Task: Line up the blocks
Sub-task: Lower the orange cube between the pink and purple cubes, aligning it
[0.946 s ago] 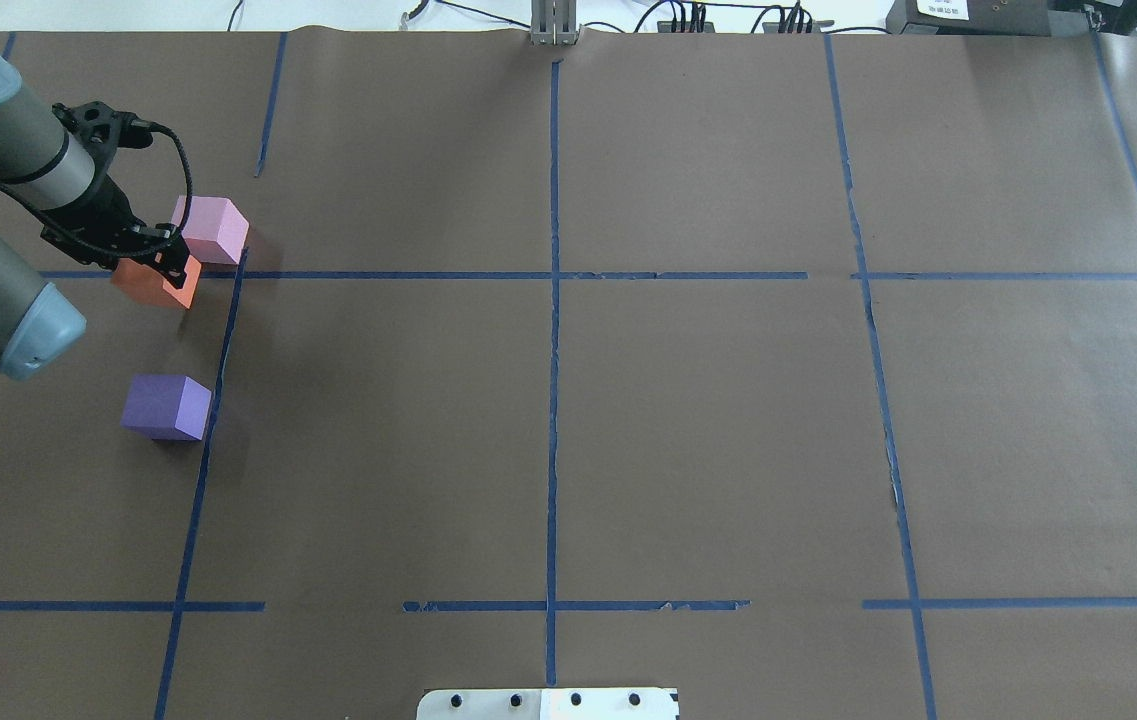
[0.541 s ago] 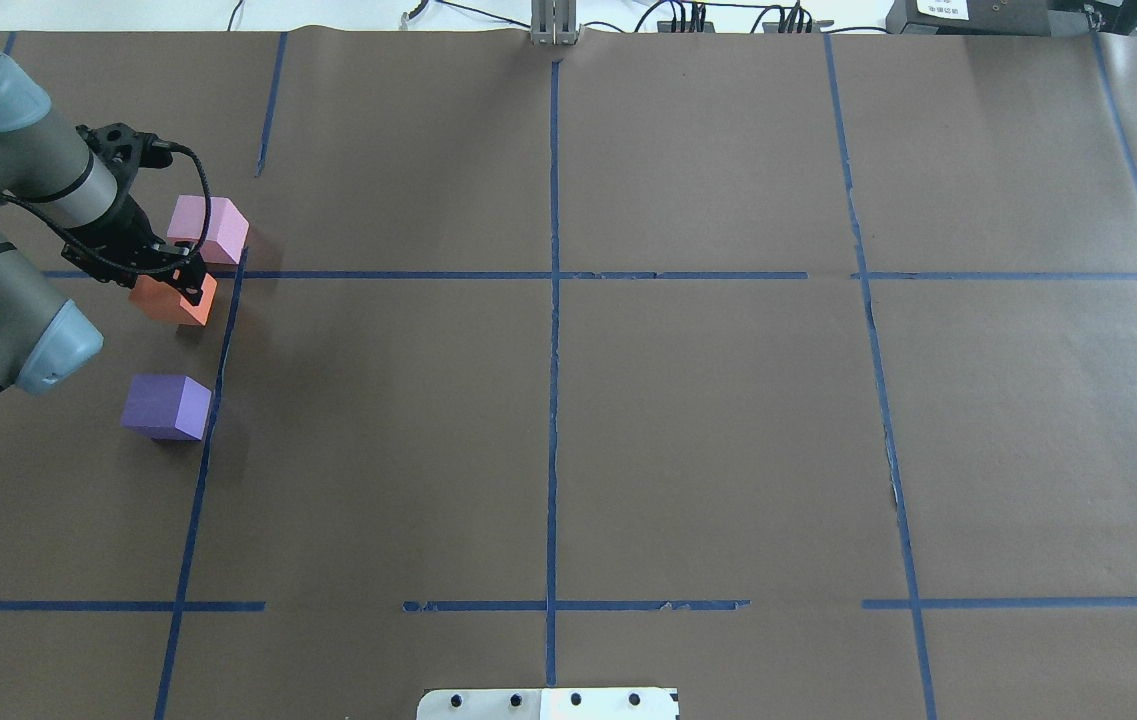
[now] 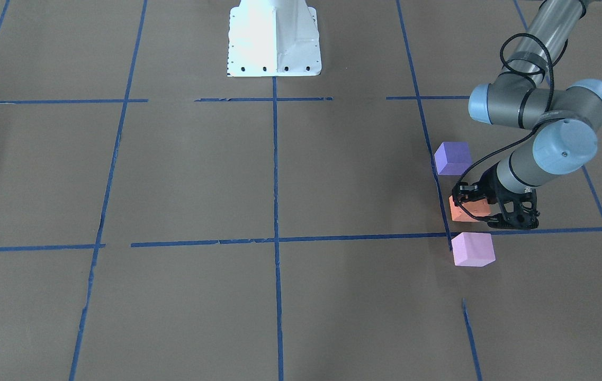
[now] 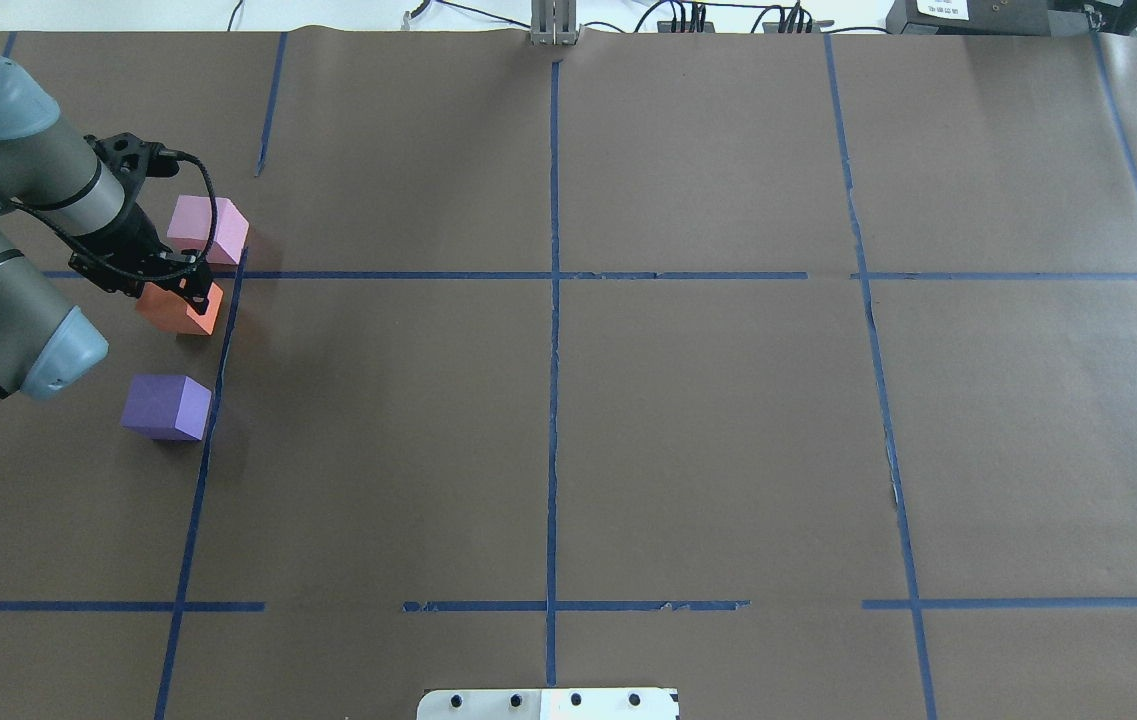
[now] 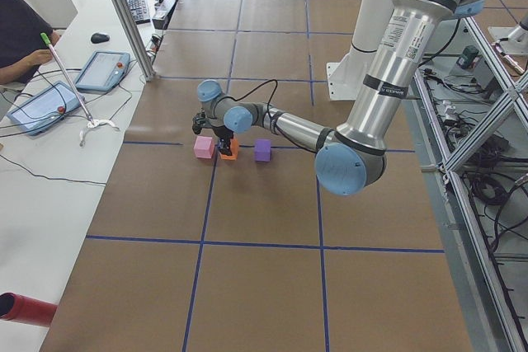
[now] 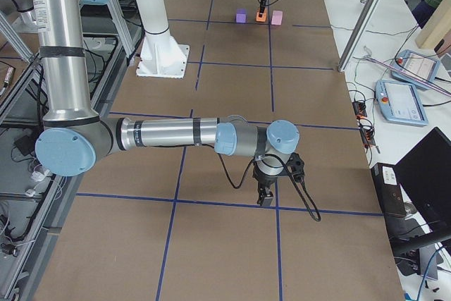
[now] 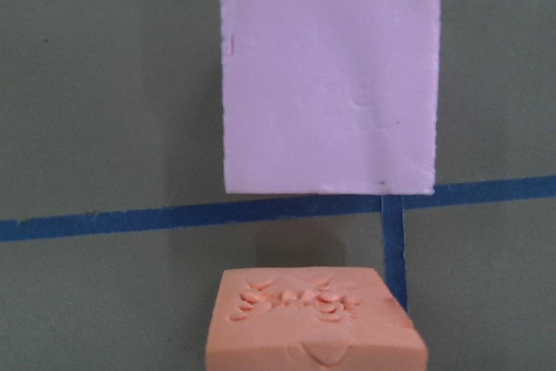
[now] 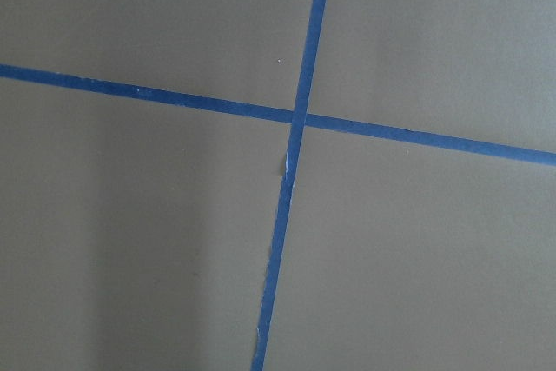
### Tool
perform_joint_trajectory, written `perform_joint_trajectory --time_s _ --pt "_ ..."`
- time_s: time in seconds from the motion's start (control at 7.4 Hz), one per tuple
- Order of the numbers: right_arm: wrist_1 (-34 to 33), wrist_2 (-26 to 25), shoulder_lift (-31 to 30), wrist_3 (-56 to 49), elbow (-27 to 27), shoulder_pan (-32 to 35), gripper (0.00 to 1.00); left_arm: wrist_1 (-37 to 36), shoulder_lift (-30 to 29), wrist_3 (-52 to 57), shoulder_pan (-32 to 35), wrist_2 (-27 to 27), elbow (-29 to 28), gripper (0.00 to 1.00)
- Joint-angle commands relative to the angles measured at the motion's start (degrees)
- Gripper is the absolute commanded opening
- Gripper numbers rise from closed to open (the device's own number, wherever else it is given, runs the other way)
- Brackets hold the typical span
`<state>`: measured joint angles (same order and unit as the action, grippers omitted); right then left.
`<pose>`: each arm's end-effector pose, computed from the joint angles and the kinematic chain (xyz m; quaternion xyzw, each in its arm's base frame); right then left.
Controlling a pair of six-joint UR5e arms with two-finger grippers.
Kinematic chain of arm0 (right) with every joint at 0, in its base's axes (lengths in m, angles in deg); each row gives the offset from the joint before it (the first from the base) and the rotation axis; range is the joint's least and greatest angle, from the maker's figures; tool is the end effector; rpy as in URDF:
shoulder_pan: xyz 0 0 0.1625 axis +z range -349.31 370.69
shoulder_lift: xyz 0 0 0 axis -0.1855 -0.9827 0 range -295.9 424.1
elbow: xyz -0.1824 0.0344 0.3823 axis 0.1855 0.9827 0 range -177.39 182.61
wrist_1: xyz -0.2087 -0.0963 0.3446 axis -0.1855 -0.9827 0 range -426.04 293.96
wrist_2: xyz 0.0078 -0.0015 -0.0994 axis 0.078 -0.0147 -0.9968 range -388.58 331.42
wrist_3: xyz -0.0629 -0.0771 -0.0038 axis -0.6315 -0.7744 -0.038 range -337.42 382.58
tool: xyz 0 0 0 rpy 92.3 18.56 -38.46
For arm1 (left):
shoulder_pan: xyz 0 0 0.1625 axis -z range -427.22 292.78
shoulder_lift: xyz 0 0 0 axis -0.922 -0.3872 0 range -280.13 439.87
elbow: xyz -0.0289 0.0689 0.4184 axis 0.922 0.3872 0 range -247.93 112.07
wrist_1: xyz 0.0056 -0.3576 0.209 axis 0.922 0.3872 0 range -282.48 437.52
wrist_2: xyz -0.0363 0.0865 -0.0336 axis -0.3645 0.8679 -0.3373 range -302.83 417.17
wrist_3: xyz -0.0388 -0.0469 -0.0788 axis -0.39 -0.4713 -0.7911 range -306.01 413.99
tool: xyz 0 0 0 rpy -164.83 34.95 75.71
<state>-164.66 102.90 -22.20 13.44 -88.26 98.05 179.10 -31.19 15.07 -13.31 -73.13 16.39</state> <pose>0.0437 -0.5151 0.6367 -0.0129 -0.3552 -0.0834 0.9310 0.3297 -0.5691 0.4775 -0.0303 0.3991 0.0578 0.9146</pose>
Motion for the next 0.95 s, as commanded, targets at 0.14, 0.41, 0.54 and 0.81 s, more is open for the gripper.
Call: perform_joint_trajectory --time_s 0.14,0.41,0.54,0.81 --pt "0.0 0.0 0.0 0.0 0.0 0.0 1.00 -0.4 0.0 0.0 -0.2 -1.3 -0.1 0.39" --pt "0.0 0.0 0.0 0.0 0.0 0.0 1.00 -0.5 0.0 -0.1 -0.3 -1.7 -0.7 0.43" --pt "0.0 0.0 0.0 0.0 0.0 0.0 1.00 -0.5 0.0 -0.1 -0.5 -1.9 -1.1 0.43" --pt "0.0 0.0 0.0 0.0 0.0 0.0 1.00 -0.5 0.0 -0.1 -0.6 -2.7 -1.4 0.56"
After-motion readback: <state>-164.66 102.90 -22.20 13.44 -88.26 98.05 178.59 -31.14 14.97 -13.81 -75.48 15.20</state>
